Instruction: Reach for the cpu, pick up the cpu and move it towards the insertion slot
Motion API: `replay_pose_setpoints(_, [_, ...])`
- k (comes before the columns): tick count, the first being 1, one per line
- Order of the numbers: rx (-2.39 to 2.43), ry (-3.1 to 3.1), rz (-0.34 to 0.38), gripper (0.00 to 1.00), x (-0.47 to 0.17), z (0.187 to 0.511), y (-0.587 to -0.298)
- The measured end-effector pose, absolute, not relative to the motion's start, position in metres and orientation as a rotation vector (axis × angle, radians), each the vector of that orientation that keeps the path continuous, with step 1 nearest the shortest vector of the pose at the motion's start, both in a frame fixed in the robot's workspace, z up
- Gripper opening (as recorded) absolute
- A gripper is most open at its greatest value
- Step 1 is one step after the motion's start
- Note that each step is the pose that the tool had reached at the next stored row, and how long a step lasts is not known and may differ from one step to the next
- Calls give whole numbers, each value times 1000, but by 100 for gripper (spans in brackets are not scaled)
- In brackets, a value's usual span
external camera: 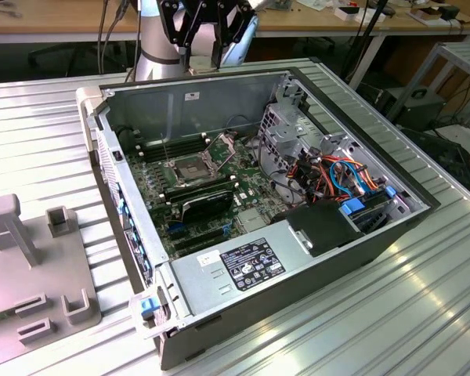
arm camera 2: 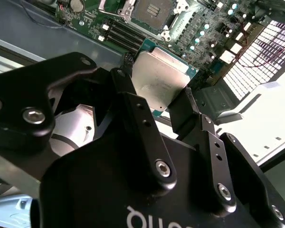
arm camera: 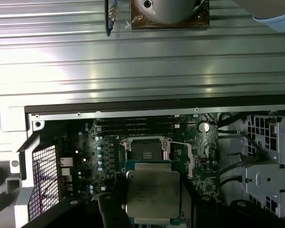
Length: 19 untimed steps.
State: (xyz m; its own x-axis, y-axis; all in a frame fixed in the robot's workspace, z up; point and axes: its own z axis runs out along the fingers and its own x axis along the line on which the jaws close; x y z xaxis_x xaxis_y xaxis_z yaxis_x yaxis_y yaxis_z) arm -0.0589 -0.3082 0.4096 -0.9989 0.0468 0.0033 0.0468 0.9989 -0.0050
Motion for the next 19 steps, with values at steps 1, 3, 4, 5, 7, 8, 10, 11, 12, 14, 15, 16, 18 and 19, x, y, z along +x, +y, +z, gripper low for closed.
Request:
replay_pose_setpoints(1, [-73, -3137, 8, 55, -59, 410, -308])
replay_pose_setpoints(3, [-73, -3137, 8, 55, -59, 410, -308])
replay_pose_setpoints(4, [-73, -3137, 8, 55, -59, 410, -308])
replay_pose_setpoints(5, [-73, -3137, 7, 55, -59, 410, -308])
replay_pose_setpoints(7, [-73, -3137, 8, 55, -59, 410, -308])
replay_pose_setpoints(8, [-73, -3137, 7, 55, -59, 410, -308])
replay_pose_setpoints(10, [-60, -3138, 7, 55, -59, 409, -308])
replay_pose_setpoints(11, [-47, -3138, 7, 55, -59, 409, -307])
replay_pose_setpoints(12, [-26, -3139, 8, 55, -59, 409, -306])
replay_pose_setpoints(14, [-26, -3139, 8, 55, -60, 409, -305])
replay_pose_setpoints(15, [-25, -3139, 8, 55, -60, 409, -304])
replay_pose_setpoints(16, [-26, -3139, 7, 55, -60, 409, -304])
replay_pose_setpoints(18, [-26, -3139, 8, 55, -60, 409, -304])
replay_pose_setpoints(19, [-26, -3139, 8, 55, -60, 409, -304])
